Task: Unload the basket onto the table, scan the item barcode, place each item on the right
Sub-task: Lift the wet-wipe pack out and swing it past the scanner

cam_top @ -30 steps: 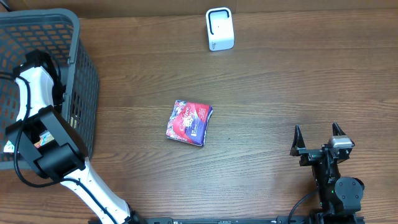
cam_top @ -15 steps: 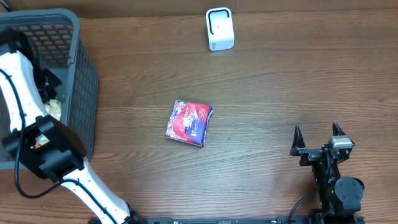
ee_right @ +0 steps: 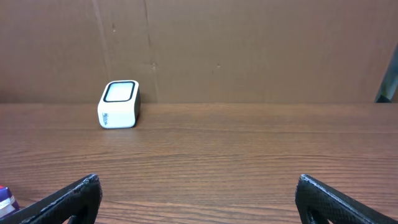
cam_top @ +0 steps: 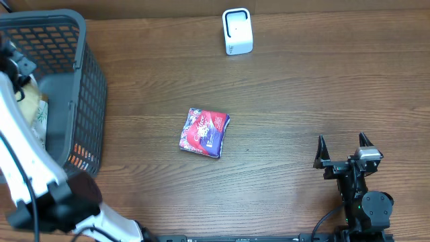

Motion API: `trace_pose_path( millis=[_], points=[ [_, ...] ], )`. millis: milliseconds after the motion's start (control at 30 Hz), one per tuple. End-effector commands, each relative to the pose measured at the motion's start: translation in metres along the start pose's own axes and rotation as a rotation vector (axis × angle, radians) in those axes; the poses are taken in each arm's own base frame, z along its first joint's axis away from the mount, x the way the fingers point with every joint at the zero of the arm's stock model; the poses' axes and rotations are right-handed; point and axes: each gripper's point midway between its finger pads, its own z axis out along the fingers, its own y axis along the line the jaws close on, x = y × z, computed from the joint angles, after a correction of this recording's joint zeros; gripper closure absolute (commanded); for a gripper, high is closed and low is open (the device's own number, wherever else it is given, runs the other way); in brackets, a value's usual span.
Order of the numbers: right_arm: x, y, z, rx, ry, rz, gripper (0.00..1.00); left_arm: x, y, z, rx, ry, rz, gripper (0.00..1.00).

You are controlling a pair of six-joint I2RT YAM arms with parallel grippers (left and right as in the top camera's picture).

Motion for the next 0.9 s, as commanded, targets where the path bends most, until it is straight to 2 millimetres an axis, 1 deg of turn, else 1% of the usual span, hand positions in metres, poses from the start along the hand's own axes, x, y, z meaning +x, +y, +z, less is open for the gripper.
trace_pose_path(
  millis=[0,67,133,300,400,467,567,667,767,867],
  points=[
    [0.001,0.001,0.000,-0.004,-0.006,-0.005,0.00,-0.014,0.002,-0.056,0.079,-0.127,-0.044,0.96],
    [0.001,0.001,0.000,-0.004,-0.006,-0.005,0.00,-0.011,-0.003,-0.072,0.135,-0.142,-0.045,0.96],
    [0.001,0.001,0.000,-0.003,-0.006,-0.004,0.00,-0.006,-0.013,-0.088,0.222,-0.139,-0.035,0.96],
    [0.001,0.001,0.000,-0.004,-0.006,-0.005,0.00,0.010,-0.052,-0.134,0.482,-0.145,0.058,0.96],
    [0.001,0.001,0.000,-0.004,-0.006,-0.005,0.00,0.019,-0.073,-0.163,0.587,-0.182,0.130,0.96],
    [0.001,0.001,0.000,-0.004,-0.006,-0.005,0.00,0.030,-0.088,-0.180,0.642,-0.196,0.179,0.96],
    [0.001,0.001,0.000,-0.004,-0.006,-0.004,0.00,0.056,-0.117,-0.200,0.723,-0.169,0.265,0.96],
    [0.001,0.001,0.000,-0.004,-0.006,-0.005,0.00,0.093,-0.150,-0.212,0.804,-0.100,0.374,0.96],
    [0.001,0.001,0.000,-0.004,-0.006,-0.005,0.00,0.134,-0.184,-0.217,0.858,-0.018,0.488,0.96],
    [0.001,0.001,0.000,-0.004,-0.006,-0.005,0.00,0.174,-0.216,-0.212,0.875,0.067,0.593,0.96]
  ],
)
